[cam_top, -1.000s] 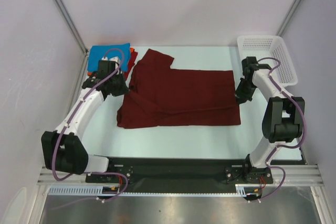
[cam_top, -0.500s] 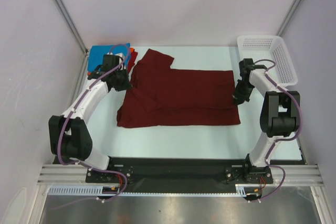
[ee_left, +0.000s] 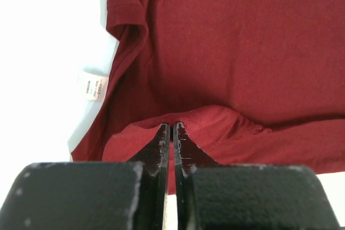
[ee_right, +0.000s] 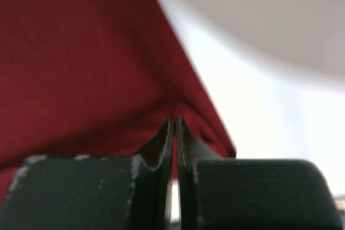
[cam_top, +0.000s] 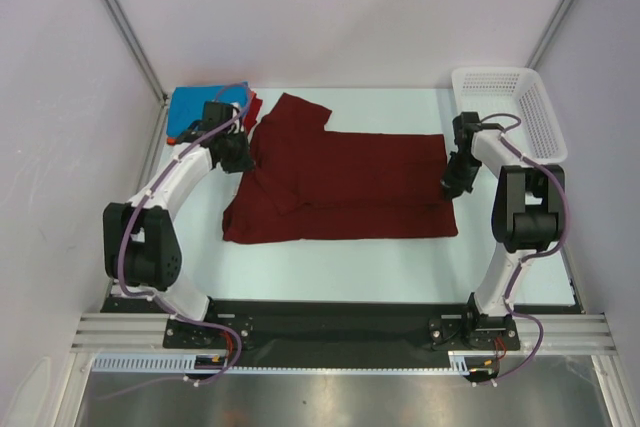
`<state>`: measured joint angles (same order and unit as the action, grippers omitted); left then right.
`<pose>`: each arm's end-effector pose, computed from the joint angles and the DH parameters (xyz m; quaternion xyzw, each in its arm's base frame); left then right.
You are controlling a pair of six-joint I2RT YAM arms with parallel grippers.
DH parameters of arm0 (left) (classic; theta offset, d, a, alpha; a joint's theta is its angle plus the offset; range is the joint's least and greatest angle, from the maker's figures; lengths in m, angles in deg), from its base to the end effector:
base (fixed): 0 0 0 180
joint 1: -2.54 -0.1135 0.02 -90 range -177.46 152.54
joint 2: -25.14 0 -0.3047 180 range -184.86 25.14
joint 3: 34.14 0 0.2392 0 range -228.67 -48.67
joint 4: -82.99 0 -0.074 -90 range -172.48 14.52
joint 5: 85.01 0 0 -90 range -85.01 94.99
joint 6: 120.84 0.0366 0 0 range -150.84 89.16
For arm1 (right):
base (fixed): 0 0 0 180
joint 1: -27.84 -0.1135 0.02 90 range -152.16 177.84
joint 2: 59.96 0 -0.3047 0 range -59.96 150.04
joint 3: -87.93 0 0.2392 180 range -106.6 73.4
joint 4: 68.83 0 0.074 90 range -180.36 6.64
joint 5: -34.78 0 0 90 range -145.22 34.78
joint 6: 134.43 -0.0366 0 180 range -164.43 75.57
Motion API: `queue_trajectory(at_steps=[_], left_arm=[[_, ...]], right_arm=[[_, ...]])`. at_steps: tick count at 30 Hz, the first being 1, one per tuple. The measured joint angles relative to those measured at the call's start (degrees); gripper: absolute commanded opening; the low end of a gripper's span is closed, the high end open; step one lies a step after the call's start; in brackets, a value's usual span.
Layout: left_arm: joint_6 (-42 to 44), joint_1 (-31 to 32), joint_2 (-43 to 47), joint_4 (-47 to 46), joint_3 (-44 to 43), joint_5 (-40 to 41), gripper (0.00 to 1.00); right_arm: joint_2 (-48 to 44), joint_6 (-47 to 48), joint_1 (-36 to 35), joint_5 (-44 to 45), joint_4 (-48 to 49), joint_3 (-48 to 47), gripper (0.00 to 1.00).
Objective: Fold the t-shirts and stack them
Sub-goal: Fold the tshirt
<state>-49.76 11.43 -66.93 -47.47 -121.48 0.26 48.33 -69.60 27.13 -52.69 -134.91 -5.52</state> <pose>0.3294 -0.0546 0.3086 -0.0705 0.9484 -0.1118 0.2881 0.3643 0.0029 0.2324 0.2128 0.9736 -0.0037 0.0821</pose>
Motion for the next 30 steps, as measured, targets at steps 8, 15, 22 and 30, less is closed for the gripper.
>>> queue_trajectory(at_steps=[8, 15, 22, 30], left_arm=[[-0.92, 0.04, -5.16, 1.42, -4.55, 5.73, 0.88], [-10.88, -0.50, 8.35, 8.26, 1.68, 12.72, 0.88], [-23.78, -0.61, 32.96, 10.21, 22.34, 8.33, 0.87], [-30.95, -0.63, 31.82, 10.49, 29.49, 6.91, 0.85]], right_arm=[[3.61, 1.01, 0.09, 0.90, 1.68, -4.33, 0.43], [-2.16, 1.42, 0.09, 2.80, -0.31, -2.43, 0.63], [-21.88, -0.59, 1.20, -1.25, -0.57, 17.20, 0.62], [-23.65, -2.91, 6.58, -5.42, 1.22, 25.27, 0.63]])
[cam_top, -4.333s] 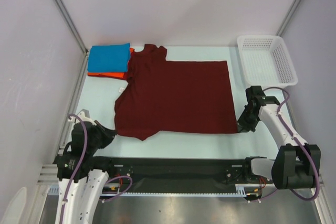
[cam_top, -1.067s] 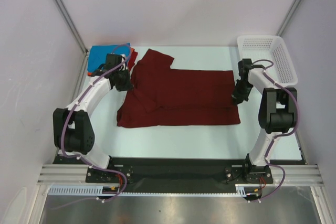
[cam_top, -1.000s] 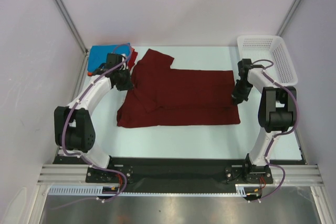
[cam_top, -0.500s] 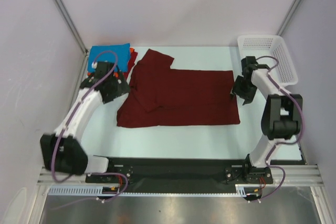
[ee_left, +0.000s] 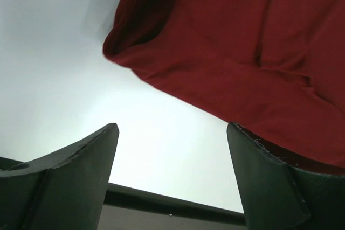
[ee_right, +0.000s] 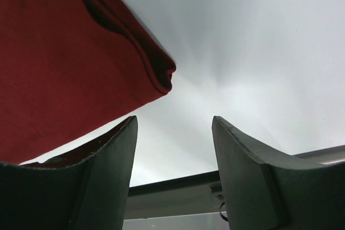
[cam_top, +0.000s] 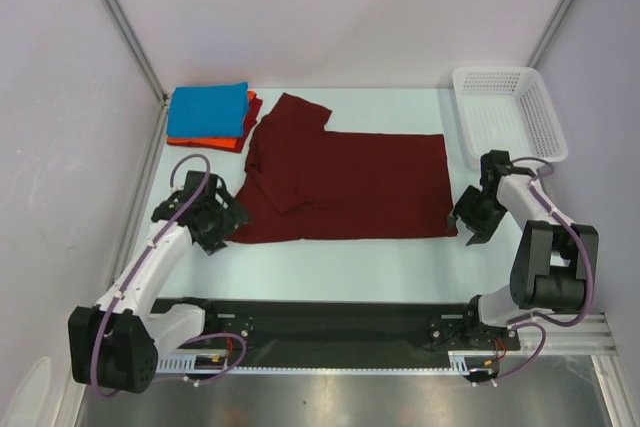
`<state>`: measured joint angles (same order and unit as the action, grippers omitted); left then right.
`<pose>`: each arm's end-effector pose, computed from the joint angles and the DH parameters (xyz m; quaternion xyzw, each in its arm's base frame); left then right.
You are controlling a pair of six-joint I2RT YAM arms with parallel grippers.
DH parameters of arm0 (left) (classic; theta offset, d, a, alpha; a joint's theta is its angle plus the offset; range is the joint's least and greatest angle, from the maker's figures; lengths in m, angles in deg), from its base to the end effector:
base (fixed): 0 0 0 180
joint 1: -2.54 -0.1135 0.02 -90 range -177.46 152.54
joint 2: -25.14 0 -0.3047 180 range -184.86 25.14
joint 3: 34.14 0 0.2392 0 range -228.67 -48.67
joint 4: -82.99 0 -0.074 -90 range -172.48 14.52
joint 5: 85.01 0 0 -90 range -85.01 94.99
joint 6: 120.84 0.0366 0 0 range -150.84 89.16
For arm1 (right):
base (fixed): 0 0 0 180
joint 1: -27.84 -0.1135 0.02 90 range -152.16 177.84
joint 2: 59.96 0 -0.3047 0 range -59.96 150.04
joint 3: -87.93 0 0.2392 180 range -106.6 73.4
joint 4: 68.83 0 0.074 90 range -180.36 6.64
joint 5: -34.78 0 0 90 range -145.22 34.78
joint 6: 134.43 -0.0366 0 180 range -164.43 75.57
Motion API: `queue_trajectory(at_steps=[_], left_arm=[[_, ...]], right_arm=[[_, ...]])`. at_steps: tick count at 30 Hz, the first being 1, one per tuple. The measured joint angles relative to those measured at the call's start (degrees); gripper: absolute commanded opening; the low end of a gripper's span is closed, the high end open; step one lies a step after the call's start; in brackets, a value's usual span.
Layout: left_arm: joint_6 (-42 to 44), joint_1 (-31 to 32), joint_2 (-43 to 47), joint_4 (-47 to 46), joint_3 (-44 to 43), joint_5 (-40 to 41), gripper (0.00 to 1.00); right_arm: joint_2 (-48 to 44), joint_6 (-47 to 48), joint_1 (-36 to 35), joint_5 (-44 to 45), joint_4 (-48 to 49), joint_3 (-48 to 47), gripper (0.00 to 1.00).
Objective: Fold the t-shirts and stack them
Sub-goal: Fold the tshirt
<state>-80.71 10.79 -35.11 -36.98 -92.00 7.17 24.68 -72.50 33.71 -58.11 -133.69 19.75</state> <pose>0.1575 -0.0214 0.2701 -0.3492 0.9060 -0.0996 0.2173 0.2366 -0.0225 0.2398 0.2891 0.9540 0.0392 0.0694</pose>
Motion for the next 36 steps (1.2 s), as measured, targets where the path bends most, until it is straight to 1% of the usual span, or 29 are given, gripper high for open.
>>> queue_trajectory(at_steps=[3, 8, 13, 16, 17, 19, 20, 21, 22, 23, 24, 25, 26, 27, 28, 29, 30, 32, 33, 36], left_arm=[[-2.71, 0.00, -0.70, -0.22, 2.27, 0.11, 0.80], [-5.64, -0.70, -5.35, -1.92, 3.28, 2.10, 0.79], [-5.60, -2.58, -10.84, -5.35, 3.28, 4.37, 0.74], [-5.55, -3.69, -12.61, -7.61, 3.65, 4.76, 0.72], [-5.51, -3.89, -13.40, -8.26, 3.80, 4.79, 0.70], [-5.40, -3.98, -15.41, -9.27, 3.96, 4.94, 0.67], [-5.18, -4.07, -16.44, -9.68, 3.96, 5.03, 0.65], [-5.14, -4.13, -17.22, -10.05, 3.96, 5.07, 0.60], [-5.11, -4.22, -17.88, -10.25, 3.96, 5.25, 0.58], [-5.11, -4.35, -18.08, -10.21, 3.87, 5.27, 0.56], [-5.14, -4.46, -18.08, -10.29, 3.87, 5.31, 0.51], [-5.20, -4.50, -18.08, -10.36, 3.89, 5.40, 0.48], [-5.20, -4.55, -18.08, -10.51, 3.96, 5.46, 0.44], [-5.18, -4.61, -18.08, -10.64, 4.00, 5.55, 0.33], [-5.29, -4.85, -18.10, -10.78, 4.09, 5.64, 0.29], [-5.27, -5.16, -18.12, -10.93, 4.22, 5.73, 0.24], [-5.20, -5.57, -18.14, -10.86, 4.24, 5.81, 0.13], [-5.03, -6.56, -18.14, -10.86, 4.24, 6.01, 0.03], [-4.90, -7.17, -18.10, -10.75, 4.24, 6.21, 0.00], [-4.20, -9.20, -17.70, -10.21, 4.37, 6.64, 0.00]], right_arm=[[-0.04, -0.68, 0.42, -1.38, 1.18, 1.01, 0.62], [-0.13, -0.81, 0.44, -2.51, 3.54, 2.67, 0.58], [-0.11, -0.79, 0.52, -2.60, 5.27, 3.78, 0.53], [0.04, -0.83, 0.52, -2.62, 6.27, 3.82, 0.50], [0.17, -0.83, 0.52, -2.60, 6.67, 3.82, 0.46], [0.57, -0.81, 0.52, -2.58, 7.39, 3.82, 0.43], [0.92, -0.81, 0.52, -2.56, 7.65, 3.82, 0.39], [1.36, -0.74, 0.52, -2.54, 7.87, 3.82, 0.36], [1.81, -0.74, 0.52, -2.54, 7.96, 3.82, 0.33], [2.21, -0.74, 0.52, -2.45, 8.09, 3.82, 0.26], [2.56, -0.66, 0.52, -2.32, 8.17, 3.82, 0.21], [2.75, -0.55, 0.52, -2.16, 8.24, 3.82, 0.17], [2.95, -0.55, 0.52, -2.05, 8.37, 3.82, 0.07], [3.06, -0.48, 0.52, -1.92, 8.41, 3.82, 0.02], [3.21, -0.39, 0.52, -1.79, 8.44, 3.82, 0.00], [3.34, -0.37, 0.52, -1.49, 8.41, 3.82, 0.00], [3.45, -0.42, 0.52, -1.25, 8.35, 3.82, 0.00], [3.50, -0.42, 0.52, -0.50, 8.11, 3.82, 0.00], [3.50, -0.42, 0.52, -0.26, 7.91, 3.82, 0.00], [3.45, -0.48, 0.52, 0.96, 7.28, 3.93, 0.00]])
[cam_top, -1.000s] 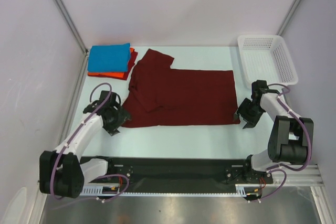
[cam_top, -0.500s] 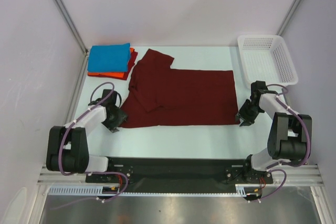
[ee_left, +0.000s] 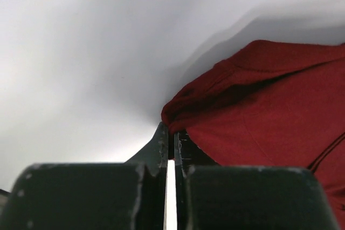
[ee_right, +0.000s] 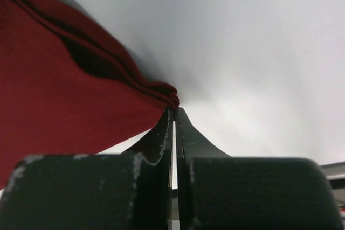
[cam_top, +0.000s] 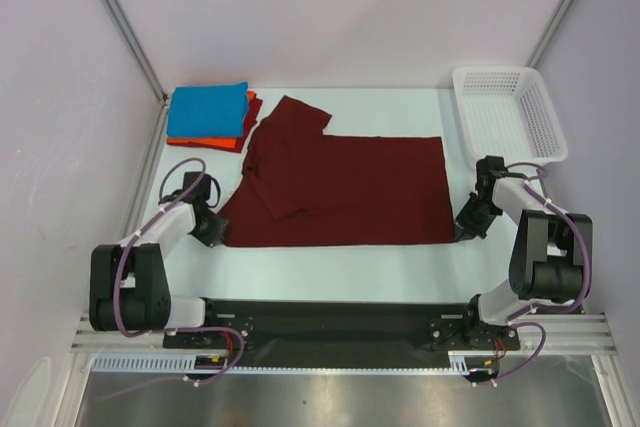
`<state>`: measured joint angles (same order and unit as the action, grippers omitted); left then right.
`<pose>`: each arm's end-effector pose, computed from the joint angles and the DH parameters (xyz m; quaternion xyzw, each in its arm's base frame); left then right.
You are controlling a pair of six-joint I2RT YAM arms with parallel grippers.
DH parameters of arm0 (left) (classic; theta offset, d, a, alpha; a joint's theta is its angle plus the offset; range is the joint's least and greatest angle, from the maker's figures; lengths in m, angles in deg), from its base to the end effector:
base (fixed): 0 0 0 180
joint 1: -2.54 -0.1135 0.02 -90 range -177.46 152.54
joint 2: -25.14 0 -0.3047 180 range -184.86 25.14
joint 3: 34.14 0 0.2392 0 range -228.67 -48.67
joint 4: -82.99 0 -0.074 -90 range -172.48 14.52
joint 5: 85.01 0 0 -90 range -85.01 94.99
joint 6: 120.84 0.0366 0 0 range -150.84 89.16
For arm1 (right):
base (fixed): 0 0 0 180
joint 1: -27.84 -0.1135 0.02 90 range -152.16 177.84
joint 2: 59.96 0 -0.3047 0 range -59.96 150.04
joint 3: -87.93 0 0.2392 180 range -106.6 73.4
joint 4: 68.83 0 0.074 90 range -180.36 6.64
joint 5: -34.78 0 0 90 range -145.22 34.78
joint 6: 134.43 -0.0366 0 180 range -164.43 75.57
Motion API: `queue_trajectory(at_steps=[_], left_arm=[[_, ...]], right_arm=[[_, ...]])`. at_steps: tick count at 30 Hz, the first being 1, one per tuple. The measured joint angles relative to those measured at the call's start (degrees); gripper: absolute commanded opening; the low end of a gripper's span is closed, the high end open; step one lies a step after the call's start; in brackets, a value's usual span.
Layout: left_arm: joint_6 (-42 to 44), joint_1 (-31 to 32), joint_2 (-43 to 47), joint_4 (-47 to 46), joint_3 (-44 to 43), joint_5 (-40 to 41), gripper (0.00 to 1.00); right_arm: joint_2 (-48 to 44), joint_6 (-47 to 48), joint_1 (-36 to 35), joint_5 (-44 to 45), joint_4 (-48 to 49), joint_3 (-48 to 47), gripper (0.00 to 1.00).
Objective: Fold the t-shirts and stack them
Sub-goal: Fold the tshirt
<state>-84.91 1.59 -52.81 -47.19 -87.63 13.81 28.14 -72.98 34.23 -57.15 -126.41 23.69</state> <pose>0.2038 0.0090 0.2064 -0.4655 0.8711 0.0072 0.1560 0.2437 -0.0261 0.2119 0.2981 0.9515 0.0308 0.0700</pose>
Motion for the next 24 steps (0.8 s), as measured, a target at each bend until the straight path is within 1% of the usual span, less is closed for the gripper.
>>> queue_trajectory(at_steps=[2, 3, 4, 5, 6, 7, 9, 10, 11, 12, 13, 14, 17, 19, 21, 22, 24], left_arm=[[0.22, -0.92, 0.81, 0.31, 0.52, 0.07, 0.00], [0.50, -1.29, 1.33, 0.46, 0.90, 0.04, 0.04], [0.81, -1.53, 1.70, 0.81, 1.18, 0.04, 0.12], [1.51, -1.64, 1.86, 1.25, 1.25, 0.04, 0.24], [2.23, -1.68, 1.88, 1.64, 1.25, 0.07, 0.53], [3.23, -1.70, 2.03, 2.05, 1.25, 0.24, 0.64], [4.09, -1.88, 3.37, 3.82, 1.31, 1.11, 0.77], [4.35, -1.95, 4.81, 4.70, 1.42, 1.46, 0.79], [4.20, -1.92, 6.95, 5.66, 1.55, 1.79, 0.84], [4.15, -1.81, 9.42, 6.78, 1.62, 2.14, 0.83], [3.96, -1.64, 12.55, 8.04, 1.62, 2.75, 0.81], [3.89, -1.49, 15.39, 9.29, 1.38, 3.37, 0.75], [4.44, -0.39, 19.15, 13.11, -1.62, 4.50, 0.68], [5.27, 2.73, 19.08, 12.96, -4.81, 4.48, 0.66], [6.14, 7.04, 18.21, 10.34, -7.63, 2.54, 0.69], [6.16, 8.04, 16.90, 8.79, -8.92, 1.16, 0.69], [6.10, 10.14, 13.73, 6.34, -10.93, -1.84, 0.66]], right_arm=[[-0.02, -0.13, 0.07, 0.66, -0.66, 0.00, 0.00], [-0.02, -0.15, 0.09, 0.81, -1.09, 0.00, 0.00], [-0.02, -0.15, 0.11, 0.79, -1.55, 0.00, 0.13], [-0.02, -0.17, 0.09, 0.70, -1.95, -0.02, 0.23], [-0.02, -0.07, 0.02, 0.57, -2.29, -0.04, 0.32], [-0.02, 0.28, -0.24, 1.01, -2.99, -0.17, 0.49], [-0.24, 0.46, -0.90, 1.44, -4.39, -0.57, 0.61], [-0.74, 0.70, -1.44, 1.60, -5.16, -0.79, 0.68], [-1.60, 0.79, -2.16, 1.60, -6.01, -1.03, 0.68], [-2.84, 0.98, -2.99, 1.73, -7.13, -1.53, 0.72], [-4.28, 1.07, -3.85, 1.90, -8.35, -2.36, 0.73], [-5.44, 1.18, -4.42, 2.21, -9.22, -3.28, 0.73], [-8.85, 1.49, -6.71, 3.02, -11.52, -7.76, 0.72], [-9.57, 1.75, -8.02, 3.48, -12.02, -10.58, 0.71], [-9.44, 2.21, -9.22, 3.54, -11.69, -12.50, 0.71], [-9.16, 2.38, -9.79, 3.43, -11.69, -13.14, 0.70], [-8.00, 2.67, -10.36, 3.13, -11.98, -14.32, 0.70]])
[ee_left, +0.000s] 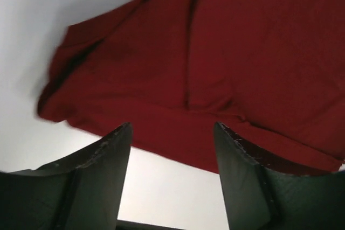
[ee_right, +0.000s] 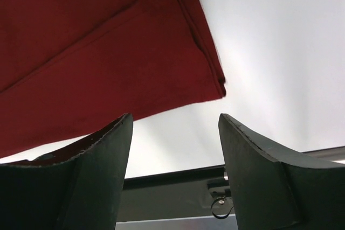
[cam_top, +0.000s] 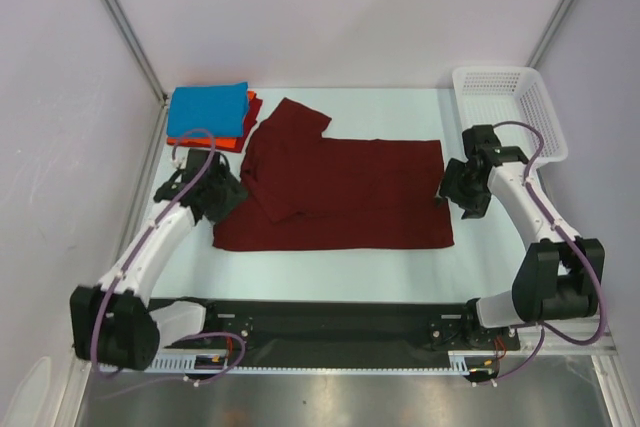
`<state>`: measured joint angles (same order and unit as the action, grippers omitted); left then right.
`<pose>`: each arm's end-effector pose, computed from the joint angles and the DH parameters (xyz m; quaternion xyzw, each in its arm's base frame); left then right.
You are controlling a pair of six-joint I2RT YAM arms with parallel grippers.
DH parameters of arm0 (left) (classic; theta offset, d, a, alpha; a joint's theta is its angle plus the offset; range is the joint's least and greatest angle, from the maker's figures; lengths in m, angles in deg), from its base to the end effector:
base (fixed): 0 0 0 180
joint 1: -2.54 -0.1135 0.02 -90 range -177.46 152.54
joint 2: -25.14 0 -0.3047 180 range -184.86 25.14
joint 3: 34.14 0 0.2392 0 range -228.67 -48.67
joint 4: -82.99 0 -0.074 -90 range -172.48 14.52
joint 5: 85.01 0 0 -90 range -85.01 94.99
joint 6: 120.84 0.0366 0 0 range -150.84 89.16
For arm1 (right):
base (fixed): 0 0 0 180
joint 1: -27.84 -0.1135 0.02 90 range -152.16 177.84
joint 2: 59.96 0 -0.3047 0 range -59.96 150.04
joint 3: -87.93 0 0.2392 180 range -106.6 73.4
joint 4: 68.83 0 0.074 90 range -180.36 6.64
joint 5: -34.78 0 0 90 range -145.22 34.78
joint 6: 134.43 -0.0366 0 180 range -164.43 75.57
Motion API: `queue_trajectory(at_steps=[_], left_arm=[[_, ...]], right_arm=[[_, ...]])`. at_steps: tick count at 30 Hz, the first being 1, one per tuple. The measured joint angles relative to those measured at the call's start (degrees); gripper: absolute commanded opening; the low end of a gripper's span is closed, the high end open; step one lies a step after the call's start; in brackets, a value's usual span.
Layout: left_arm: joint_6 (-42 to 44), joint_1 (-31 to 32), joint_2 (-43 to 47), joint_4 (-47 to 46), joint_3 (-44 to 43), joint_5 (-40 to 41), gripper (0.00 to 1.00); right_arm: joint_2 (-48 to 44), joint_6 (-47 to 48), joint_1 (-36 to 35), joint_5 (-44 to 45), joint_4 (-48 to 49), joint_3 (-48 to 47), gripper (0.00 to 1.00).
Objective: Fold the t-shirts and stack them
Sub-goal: Fold the tshirt
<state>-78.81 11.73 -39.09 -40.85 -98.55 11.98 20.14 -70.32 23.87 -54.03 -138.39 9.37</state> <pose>0.1867 -0.0257 0.2972 -0.3337 0.8944 -0.0885 0.2843 0.2420 0.0160 0.3026 0.1892 0.9681 0.0324 0.1613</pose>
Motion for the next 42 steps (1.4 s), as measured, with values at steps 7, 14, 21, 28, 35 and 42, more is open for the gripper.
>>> queue_trajectory(at_steps=[7, 14, 21, 28, 35, 42], left_arm=[[-2.49, 2.36, -15.47, -9.03, -1.57, -8.17, 0.54], [-5.03, 6.86, -25.31, -11.93, -5.01, -12.00, 0.46], [-6.91, 8.70, -26.10, -11.50, -5.01, -11.98, 0.44], [-8.92, 8.87, -28.09, -9.11, -4.98, -10.49, 0.45], [-9.53, 9.07, -29.57, -8.83, -5.01, -9.51, 0.38], [-9.51, 9.07, -31.71, -8.70, -5.68, -8.63, 0.22]], right_arm=[[2.64, 0.11, -0.85, -0.17, 0.04, -2.84, 0.70], [2.64, 0.26, -0.94, -0.17, 0.02, -3.21, 0.70], [2.62, 0.26, -0.94, -0.17, 0.04, -3.21, 0.69], [2.62, 0.26, -0.94, -0.17, 0.20, -3.17, 0.70], [2.62, 0.26, -0.94, -0.17, 0.48, -3.15, 0.69], [2.62, 0.26, -0.94, -0.17, 0.48, -3.13, 0.69]])
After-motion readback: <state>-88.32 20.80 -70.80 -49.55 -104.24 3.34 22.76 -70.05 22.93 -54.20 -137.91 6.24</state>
